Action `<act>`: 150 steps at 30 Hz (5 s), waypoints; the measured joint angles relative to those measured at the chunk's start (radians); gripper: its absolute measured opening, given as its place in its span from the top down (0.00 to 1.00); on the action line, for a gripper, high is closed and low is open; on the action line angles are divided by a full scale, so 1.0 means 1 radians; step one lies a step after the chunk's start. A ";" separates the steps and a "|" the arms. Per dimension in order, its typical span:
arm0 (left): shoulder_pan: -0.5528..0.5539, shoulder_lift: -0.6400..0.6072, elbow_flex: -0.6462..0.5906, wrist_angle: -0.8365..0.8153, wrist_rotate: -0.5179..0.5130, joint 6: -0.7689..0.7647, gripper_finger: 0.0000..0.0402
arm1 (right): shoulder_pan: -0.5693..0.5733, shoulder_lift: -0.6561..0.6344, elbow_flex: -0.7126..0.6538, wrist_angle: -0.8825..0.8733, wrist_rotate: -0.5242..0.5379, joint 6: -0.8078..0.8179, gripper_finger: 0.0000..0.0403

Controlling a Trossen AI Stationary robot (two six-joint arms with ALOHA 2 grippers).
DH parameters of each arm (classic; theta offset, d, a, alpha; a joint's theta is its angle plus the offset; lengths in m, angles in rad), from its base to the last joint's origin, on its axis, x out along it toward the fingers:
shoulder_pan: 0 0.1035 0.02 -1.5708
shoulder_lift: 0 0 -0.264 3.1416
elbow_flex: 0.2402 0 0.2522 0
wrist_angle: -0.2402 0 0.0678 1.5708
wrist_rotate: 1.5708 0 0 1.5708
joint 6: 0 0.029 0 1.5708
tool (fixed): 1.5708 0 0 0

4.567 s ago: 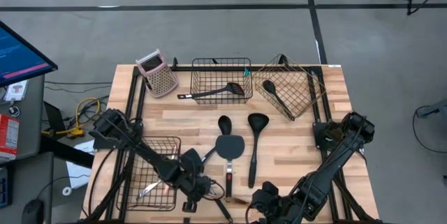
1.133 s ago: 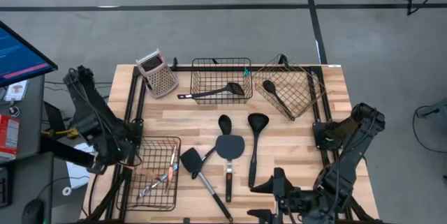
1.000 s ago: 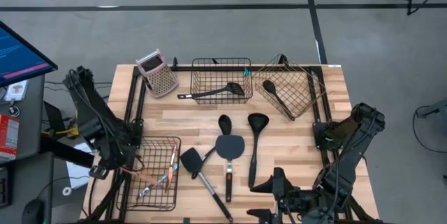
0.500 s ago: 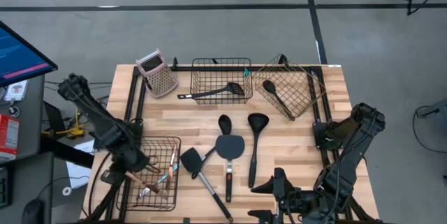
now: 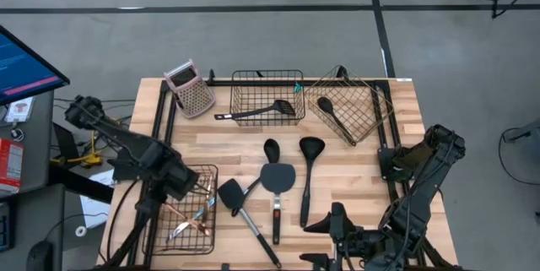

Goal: Pick & Place Kitchen Items
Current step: Put the brown table knife into the bottom wire basket, then put the left black spatula into the top left wire basket

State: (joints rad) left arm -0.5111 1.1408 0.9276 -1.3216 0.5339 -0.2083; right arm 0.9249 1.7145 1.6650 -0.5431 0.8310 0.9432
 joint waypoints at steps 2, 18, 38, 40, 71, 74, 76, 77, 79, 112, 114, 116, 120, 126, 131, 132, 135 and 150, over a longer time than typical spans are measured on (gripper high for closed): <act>0.022 0.000 0.000 -0.037 -0.002 0.033 0.93 | 0.000 0.000 0.000 -0.007 0.000 0.000 0.21; 0.086 0.003 -0.071 -0.058 0.075 0.208 0.93 | 0.000 0.000 0.000 -0.034 0.000 0.000 0.21; 0.086 0.003 -0.095 -0.019 0.052 0.283 0.89 | 0.000 0.000 0.000 -0.034 0.000 0.000 0.21; 0.086 0.003 -0.095 -0.021 0.035 0.283 0.87 | 0.000 0.000 0.000 -0.034 0.000 0.000 0.21; 0.067 -0.062 0.150 0.205 0.048 -0.372 0.59 | -0.005 0.000 0.000 -0.078 -0.026 0.116 0.21; 0.044 -0.097 0.179 0.498 -0.017 -0.479 0.59 | -0.005 0.000 0.000 -0.124 -0.047 0.192 0.21; 0.021 -0.118 0.180 0.735 -0.149 -0.500 0.59 | -0.004 0.000 0.000 -0.154 -0.050 0.255 0.21; 0.007 -0.122 0.180 0.836 -0.229 -0.474 0.59 | -0.003 0.000 0.000 -0.170 -0.051 0.288 0.21; -0.024 -0.119 0.181 0.984 -0.410 -0.377 0.59 | 0.001 0.000 0.000 -0.201 -0.059 0.343 0.21; -0.064 0.542 0.179 1.107 -0.595 0.160 0.36 | 0.130 0.009 0.000 -0.295 -0.258 0.679 0.21; -0.064 0.575 0.179 1.106 -0.586 0.160 0.36 | 0.129 0.009 0.000 -0.294 -0.256 0.679 0.21; -0.064 0.607 0.179 1.105 -0.587 0.160 0.36 | 0.128 0.009 0.000 -0.295 -0.255 0.676 0.21; -0.063 0.667 0.179 1.105 -0.616 0.160 0.36 | 0.129 0.009 0.000 -0.295 -0.254 0.671 0.21; -0.044 0.725 0.179 1.102 -0.623 0.147 0.36 | 0.129 0.009 0.000 -0.294 -0.254 0.655 0.21; -0.020 0.740 0.179 1.040 -0.606 0.154 0.36 | 0.129 0.009 0.000 -0.294 -0.254 0.647 0.21; -0.015 0.740 0.179 1.020 -0.603 0.163 0.36 | 0.129 0.009 0.000 -0.293 -0.254 0.647 0.21; -0.006 0.740 0.179 0.999 -0.597 0.198 0.36 | 0.129 0.008 0.000 -0.294 -0.254 0.644 0.21; 0.008 0.740 0.138 0.997 -0.590 0.227 0.61 | 0.127 0.008 0.000 -0.287 -0.254 0.645 0.21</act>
State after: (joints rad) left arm -0.5028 1.8812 1.0660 -0.3243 -0.0559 0.0185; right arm 1.0523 1.7229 1.6650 -0.8299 0.5766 1.5883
